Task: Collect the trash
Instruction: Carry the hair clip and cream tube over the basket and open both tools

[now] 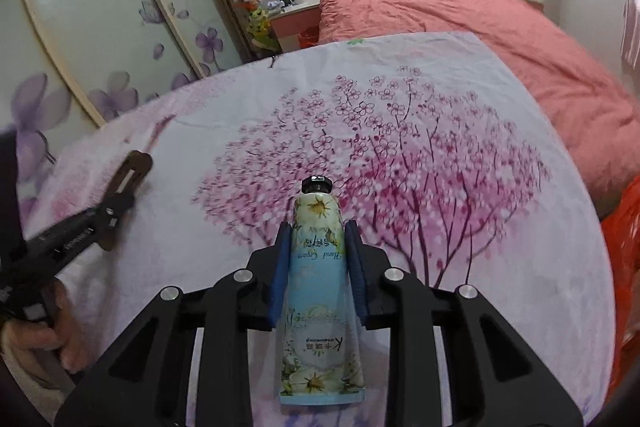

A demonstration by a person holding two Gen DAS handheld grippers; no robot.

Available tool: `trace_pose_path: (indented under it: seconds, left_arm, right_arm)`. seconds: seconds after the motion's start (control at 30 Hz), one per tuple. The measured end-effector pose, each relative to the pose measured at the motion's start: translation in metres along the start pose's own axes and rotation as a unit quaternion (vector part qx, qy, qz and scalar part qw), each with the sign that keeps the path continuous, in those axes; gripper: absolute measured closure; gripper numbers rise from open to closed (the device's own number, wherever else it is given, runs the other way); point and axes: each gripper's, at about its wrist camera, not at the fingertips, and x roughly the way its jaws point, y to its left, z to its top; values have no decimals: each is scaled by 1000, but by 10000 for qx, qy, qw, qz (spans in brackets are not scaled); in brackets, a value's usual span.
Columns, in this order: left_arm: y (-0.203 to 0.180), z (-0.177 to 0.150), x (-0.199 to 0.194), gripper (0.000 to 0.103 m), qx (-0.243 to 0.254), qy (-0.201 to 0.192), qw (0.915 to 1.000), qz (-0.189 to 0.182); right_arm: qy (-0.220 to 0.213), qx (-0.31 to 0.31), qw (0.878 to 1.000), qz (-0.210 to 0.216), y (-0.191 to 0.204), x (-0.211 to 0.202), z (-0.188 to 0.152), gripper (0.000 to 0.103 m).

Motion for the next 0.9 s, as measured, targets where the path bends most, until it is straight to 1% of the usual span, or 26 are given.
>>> trace_pose_path:
  seconds: [0.1, 0.2, 0.3, 0.47, 0.6, 0.7, 0.9]
  left_arm:
    - [-6, 3, -19, 90, 37, -121, 9999, -42]
    - [-14, 5, -39, 90, 63, -237, 9996, -108]
    - [-26, 7, -64, 90, 105, -372, 9990, -229]
    - [-53, 8, -97, 90, 217, -522, 9974, -456]
    - [-83, 5, -124, 90, 408, -680, 9945, -689]
    - [-112, 1, -142, 90, 578, -746, 9912, -925]
    - [-176, -12, -158, 90, 872, -711, 9828, -1464]
  right_arm:
    - [-183, 33, 9998, 90, 2, -19, 2, 75]
    - [-485, 52, 9987, 143, 2, -51, 4, 75]
    - [-755, 61, 9971, 119, -3, -78, 5, 75]
    - [-1302, 93, 9914, -54, -13, -132, 3, 75]
    - [-1667, 154, 9857, -212, -30, -168, -2, 75]
    - [-1889, 226, 9810, -369, -45, -190, -8, 75]
    - [-2196, 525, 9718, -676, -88, -225, -22, 75]
